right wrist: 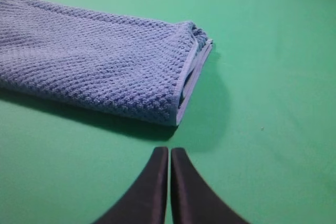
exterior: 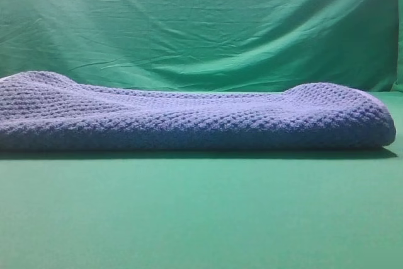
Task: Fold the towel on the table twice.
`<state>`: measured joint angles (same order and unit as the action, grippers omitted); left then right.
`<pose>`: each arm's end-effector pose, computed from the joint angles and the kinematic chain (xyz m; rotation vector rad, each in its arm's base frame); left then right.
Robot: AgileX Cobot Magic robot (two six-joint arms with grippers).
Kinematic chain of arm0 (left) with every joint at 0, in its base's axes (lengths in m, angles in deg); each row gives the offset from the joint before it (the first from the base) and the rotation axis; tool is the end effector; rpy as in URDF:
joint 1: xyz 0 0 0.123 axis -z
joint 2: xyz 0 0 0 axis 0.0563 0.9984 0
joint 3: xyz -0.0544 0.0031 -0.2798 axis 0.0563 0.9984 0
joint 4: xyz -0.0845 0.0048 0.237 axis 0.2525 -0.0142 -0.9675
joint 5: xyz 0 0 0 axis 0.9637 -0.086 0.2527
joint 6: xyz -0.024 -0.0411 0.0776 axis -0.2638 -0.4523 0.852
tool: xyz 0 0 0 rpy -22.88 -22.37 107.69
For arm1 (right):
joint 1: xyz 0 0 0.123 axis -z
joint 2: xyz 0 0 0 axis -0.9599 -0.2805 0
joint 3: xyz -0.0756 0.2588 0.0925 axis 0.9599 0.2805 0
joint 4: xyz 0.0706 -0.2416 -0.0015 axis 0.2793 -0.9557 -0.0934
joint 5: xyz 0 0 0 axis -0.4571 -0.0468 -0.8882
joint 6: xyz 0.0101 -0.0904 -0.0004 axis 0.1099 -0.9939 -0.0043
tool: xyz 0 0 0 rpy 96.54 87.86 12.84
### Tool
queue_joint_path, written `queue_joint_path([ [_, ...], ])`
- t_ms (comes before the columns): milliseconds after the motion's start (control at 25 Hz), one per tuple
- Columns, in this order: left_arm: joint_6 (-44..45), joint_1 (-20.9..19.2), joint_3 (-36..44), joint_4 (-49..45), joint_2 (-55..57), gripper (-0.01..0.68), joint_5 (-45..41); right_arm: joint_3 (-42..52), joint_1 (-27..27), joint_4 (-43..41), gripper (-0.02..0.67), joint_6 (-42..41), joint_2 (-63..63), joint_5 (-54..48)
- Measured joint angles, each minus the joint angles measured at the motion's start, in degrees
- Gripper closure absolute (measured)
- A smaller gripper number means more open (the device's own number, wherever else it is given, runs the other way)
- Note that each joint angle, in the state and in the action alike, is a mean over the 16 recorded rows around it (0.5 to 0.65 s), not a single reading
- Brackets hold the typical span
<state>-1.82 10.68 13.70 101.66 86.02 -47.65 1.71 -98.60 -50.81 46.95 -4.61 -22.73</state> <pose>0.0496 -0.0197 0.1787 0.2767 1.8072 -0.2436 0.0640 0.0340 0.1722 -0.4798 1.9249 0.3079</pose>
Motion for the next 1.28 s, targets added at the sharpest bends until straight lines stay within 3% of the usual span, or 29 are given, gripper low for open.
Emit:
queue_joint_path([
  [760,0.00,0.00,0.00,-0.77,0.00,0.673,0.04,0.62,1.07,-0.13,0.649,0.00,0.52,-1.76],
  [1280,0.00,0.00,0.00,-0.77,0.00,0.673,0.04,0.62,14.73,-0.42,0.649,0.51,11.06,-7.51],
])
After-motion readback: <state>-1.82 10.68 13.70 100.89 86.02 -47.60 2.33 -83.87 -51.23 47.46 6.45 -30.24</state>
